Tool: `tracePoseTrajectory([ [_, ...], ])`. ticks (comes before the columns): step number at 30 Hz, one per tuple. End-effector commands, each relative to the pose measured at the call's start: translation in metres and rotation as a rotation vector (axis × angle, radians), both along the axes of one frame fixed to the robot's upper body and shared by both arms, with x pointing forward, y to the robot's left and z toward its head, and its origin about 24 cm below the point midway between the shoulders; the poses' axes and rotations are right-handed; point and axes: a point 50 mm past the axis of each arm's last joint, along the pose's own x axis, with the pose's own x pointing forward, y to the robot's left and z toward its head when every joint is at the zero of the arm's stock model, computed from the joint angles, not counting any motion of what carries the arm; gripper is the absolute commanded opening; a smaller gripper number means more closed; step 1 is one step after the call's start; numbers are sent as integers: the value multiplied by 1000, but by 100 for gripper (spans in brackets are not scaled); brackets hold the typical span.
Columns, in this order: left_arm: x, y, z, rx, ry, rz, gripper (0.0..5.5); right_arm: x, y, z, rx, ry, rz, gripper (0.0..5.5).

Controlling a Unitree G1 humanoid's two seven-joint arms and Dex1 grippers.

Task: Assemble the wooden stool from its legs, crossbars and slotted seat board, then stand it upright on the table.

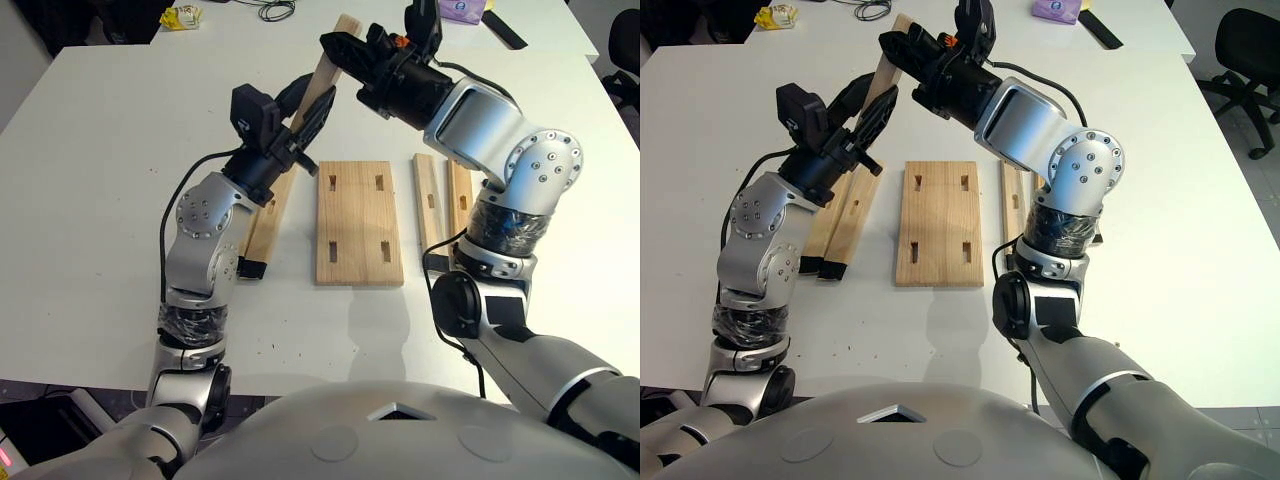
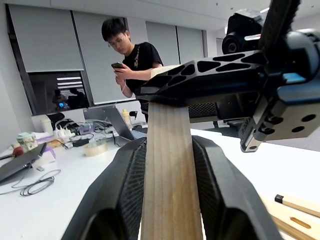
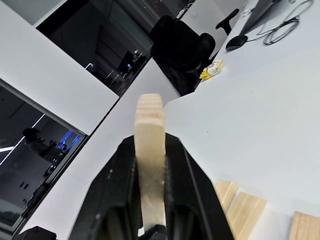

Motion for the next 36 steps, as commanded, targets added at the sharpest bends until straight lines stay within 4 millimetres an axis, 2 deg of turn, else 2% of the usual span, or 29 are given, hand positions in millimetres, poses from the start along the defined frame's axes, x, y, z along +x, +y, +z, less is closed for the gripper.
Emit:
tracePoseTrajectory([
  [1, 1, 5, -4, -7, 83, -14, 205, -8, 11, -3, 68, 15, 45, 42],
  [7, 0, 11, -14, 36, 137, 21, 292, -15, 9, 7, -31, -167, 23, 42],
  [11, -12, 11, -26, 66, 188, -53, 294, -14, 6, 11, -112, -309, -58, 42],
  [15, -24, 9, -37, 94, 240, -124, 294, -13, 6, 5, -224, -431, -133, 42],
  [19, -22, 24, -48, 140, 278, -55, 294, -9, -1, -4, -321, -493, -204, 42],
  [23, -17, 54, -62, 166, 328, 99, 294, 1, -29, -16, -510, -545, -339, 42],
  [25, -20, 64, -68, 162, 345, 157, 294, 7, -50, -27, -675, -570, -424, 42],
  [28, -22, 65, -68, 118, 340, 195, 294, 13, -82, -41, -834, -533, -549, 42],
  [30, -21, 64, -65, 69, 329, 220, 294, 12, -99, -48, -862, -458, -603, 42],
  [33, -23, 63, -60, -20, 316, 265, 294, 7, -118, -57, -874, -341, -602, 42],
  [36, -28, 66, -59, -91, 310, 332, 294, 4, -136, -56, -875, -228, -576, 42],
])
